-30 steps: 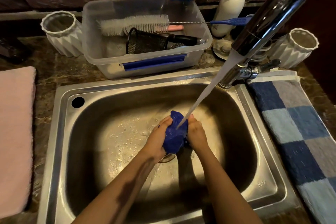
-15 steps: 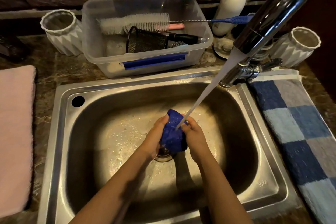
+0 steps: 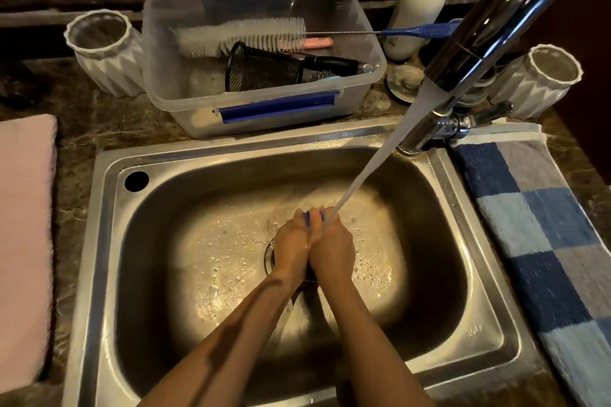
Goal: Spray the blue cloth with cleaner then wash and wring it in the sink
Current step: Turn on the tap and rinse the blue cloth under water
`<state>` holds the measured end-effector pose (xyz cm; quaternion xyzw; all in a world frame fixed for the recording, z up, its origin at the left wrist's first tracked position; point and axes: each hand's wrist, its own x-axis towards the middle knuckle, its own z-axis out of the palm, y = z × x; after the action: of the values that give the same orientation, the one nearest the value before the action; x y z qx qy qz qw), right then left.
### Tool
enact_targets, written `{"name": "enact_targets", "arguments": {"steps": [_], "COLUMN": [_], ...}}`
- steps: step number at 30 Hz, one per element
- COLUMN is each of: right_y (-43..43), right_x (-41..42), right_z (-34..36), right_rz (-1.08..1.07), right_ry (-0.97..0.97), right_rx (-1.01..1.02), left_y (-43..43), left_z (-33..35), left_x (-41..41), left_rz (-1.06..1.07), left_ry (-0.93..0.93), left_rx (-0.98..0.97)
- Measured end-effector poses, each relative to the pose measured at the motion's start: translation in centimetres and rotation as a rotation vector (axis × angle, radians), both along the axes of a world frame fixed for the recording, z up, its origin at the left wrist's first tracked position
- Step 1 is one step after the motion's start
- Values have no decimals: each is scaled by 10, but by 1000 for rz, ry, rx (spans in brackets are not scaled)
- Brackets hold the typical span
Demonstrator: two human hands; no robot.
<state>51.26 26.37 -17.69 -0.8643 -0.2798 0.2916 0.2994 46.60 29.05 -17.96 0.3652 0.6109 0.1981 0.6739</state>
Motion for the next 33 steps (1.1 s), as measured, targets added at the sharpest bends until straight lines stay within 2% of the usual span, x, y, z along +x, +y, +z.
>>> {"name": "enact_targets", "arguments": {"steps": [3, 5, 7, 10, 13, 16, 17, 20, 24, 27, 29, 31, 33], "right_y": [3, 3, 3, 9, 4, -15, -20, -23, -22, -12, -4, -4, -8], "right_x": [3, 6, 9, 20, 34, 36, 36, 39, 17, 0, 6, 17, 23], "right_z": [-2, -3, -7, -6, 0, 1, -1, 13, 38, 39, 35, 27, 20], "right_rz": [-48, -96, -153, -235, -245, -11, 30, 61, 182, 62, -69, -132, -78], "right_ry": [10, 65, 211, 549, 776, 689, 627, 405, 394, 202, 142, 145, 108], "right_rx": [18, 73, 123, 58, 12, 86, 121, 179, 175, 103, 76, 81, 52], "left_y": [3, 2, 1, 2, 4, 14, 17, 26, 24, 12, 3, 0, -1], "left_z": [3, 2, -1, -6, -1, 2, 1, -1, 2, 8, 12, 7, 5], "left_x": [1, 1, -1, -6, -6, -9, -10, -12, -9, -2, 1, 3, 4], "left_rz": [85, 22, -38, -149, 6, 119, 121, 62, 54, 26, 33, 44, 7], "left_ry": [5, 73, 95, 79, -147, -451, -486, -319, -242, -221, -232, -158, -109], "left_rx": [-57, 3, 80, 123, -16, -164, -190, -204, -275, -349, -391, -309, -179]}}
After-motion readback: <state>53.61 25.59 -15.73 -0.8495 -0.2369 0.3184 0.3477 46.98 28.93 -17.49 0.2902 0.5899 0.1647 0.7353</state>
